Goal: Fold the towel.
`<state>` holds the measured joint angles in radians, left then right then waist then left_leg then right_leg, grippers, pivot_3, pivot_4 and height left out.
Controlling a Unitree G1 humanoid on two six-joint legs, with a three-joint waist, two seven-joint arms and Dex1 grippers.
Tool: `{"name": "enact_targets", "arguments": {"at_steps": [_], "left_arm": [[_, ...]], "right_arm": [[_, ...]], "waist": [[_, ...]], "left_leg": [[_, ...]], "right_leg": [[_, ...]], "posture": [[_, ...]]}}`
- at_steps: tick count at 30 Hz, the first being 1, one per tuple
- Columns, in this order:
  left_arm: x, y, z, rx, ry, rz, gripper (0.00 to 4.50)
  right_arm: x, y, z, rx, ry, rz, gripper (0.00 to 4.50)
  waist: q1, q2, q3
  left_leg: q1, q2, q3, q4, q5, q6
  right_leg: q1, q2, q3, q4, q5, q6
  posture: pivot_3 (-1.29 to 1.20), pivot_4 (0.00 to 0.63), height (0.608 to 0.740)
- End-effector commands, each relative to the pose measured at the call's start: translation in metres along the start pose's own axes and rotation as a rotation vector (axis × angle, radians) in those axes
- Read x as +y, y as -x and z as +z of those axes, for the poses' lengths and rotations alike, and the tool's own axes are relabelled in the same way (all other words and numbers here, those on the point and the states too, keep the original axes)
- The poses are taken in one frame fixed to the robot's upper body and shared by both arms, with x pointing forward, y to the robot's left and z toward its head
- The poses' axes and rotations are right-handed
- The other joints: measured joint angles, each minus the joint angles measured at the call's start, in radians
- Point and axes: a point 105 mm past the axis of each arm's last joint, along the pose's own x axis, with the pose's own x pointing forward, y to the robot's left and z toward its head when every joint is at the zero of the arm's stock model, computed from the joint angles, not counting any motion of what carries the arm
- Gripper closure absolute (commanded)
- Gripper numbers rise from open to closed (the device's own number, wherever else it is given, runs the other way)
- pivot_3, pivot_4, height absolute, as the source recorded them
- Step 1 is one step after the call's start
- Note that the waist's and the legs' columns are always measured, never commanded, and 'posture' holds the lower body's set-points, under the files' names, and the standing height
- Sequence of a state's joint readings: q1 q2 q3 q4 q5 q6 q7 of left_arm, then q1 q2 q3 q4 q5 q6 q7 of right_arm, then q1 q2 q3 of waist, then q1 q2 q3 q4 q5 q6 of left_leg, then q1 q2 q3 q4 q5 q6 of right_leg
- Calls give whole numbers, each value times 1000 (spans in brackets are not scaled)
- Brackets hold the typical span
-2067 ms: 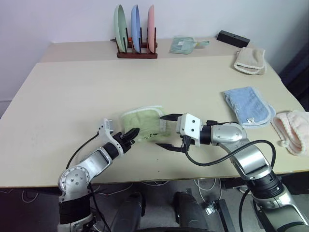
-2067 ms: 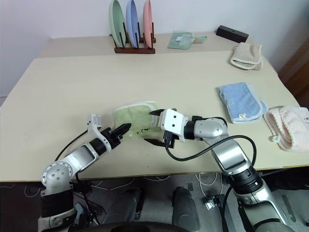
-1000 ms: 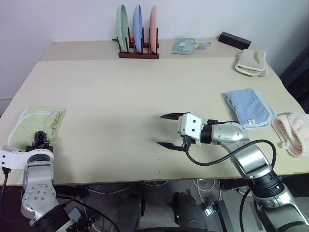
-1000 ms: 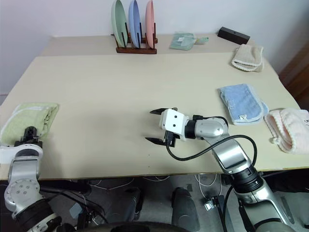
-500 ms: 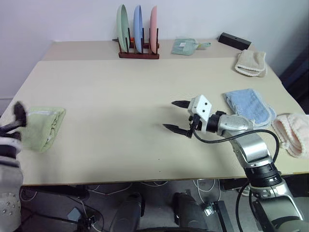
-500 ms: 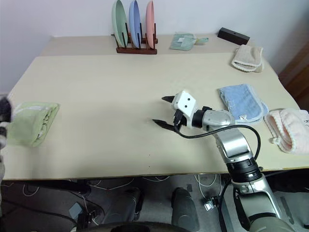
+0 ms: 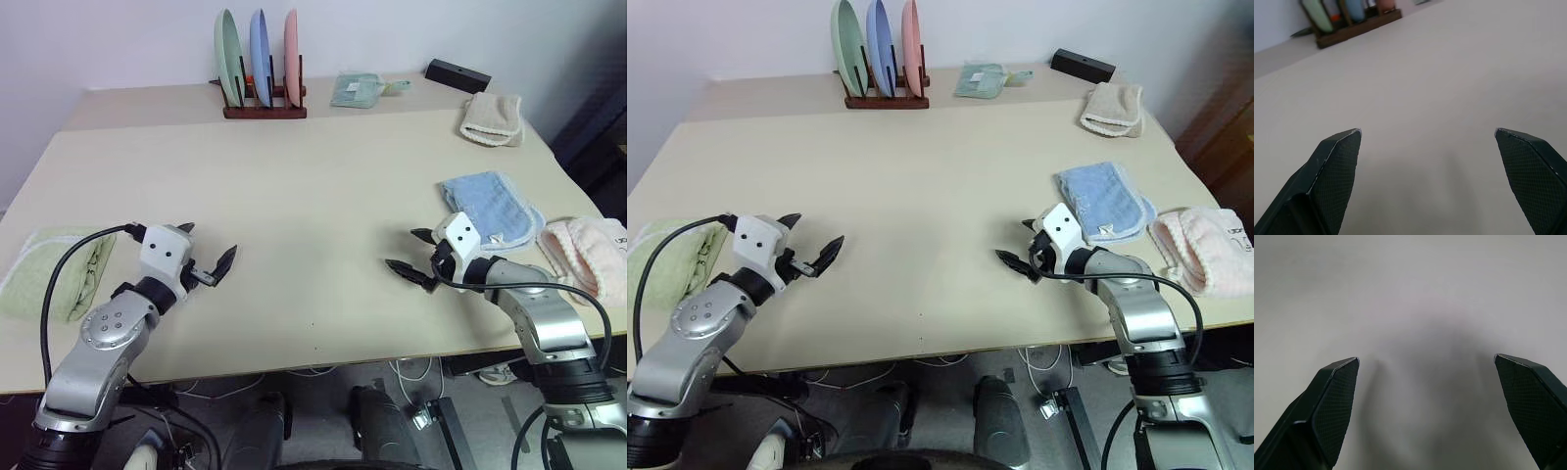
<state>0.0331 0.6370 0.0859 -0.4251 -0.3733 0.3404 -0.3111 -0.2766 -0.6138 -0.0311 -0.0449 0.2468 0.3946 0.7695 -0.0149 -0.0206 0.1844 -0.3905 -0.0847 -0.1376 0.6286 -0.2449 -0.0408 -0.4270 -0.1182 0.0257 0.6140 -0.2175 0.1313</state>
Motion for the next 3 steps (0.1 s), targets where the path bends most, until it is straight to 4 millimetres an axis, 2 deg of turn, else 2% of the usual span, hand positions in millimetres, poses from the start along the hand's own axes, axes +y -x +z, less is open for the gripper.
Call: {"name": "enact_targets", "arguments": {"at_steps": [1, 3], "left_arm": [[-5, 2, 1, -26, 0, -31, 40], [-8, 4, 1, -33, 3, -47, 40]], "right_arm": [[-7, 5, 26, -73, 42, -41, 0], [-7, 4, 28, -76, 43, -44, 0]], "waist": [[4, 0, 0], [4, 0, 0]], "left_leg": [[0, 0, 0, 0, 0, 0], [0, 0, 0, 1, 0, 0]], "right_leg": [[0, 0, 0, 0, 0, 0], [0, 0, 0, 0, 0, 0]], "posture": [[0, 150, 738], [0, 150, 738]]}}
